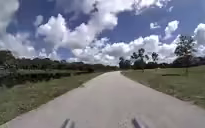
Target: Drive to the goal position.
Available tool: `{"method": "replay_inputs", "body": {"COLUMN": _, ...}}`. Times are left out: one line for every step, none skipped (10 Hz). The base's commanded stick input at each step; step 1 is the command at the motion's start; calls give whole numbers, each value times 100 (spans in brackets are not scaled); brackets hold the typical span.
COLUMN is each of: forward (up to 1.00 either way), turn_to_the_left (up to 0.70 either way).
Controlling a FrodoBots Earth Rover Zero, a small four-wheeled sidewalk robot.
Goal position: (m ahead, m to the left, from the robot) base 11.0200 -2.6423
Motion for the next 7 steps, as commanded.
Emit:
{"method": "replay_inputs", "body": {"forward": 70, "turn_to_the_left": 0}}
{"method": "replay_inputs", "body": {"forward": 70, "turn_to_the_left": 0}}
{"method": "replay_inputs", "body": {"forward": 70, "turn_to_the_left": 0}}
{"method": "replay_inputs", "body": {"forward": 70, "turn_to_the_left": 0}}
{"method": "replay_inputs", "body": {"forward": 70, "turn_to_the_left": 0}}
{"method": "replay_inputs", "body": {"forward": 70, "turn_to_the_left": 0}}
{"method": "replay_inputs", "body": {"forward": 70, "turn_to_the_left": 0}}
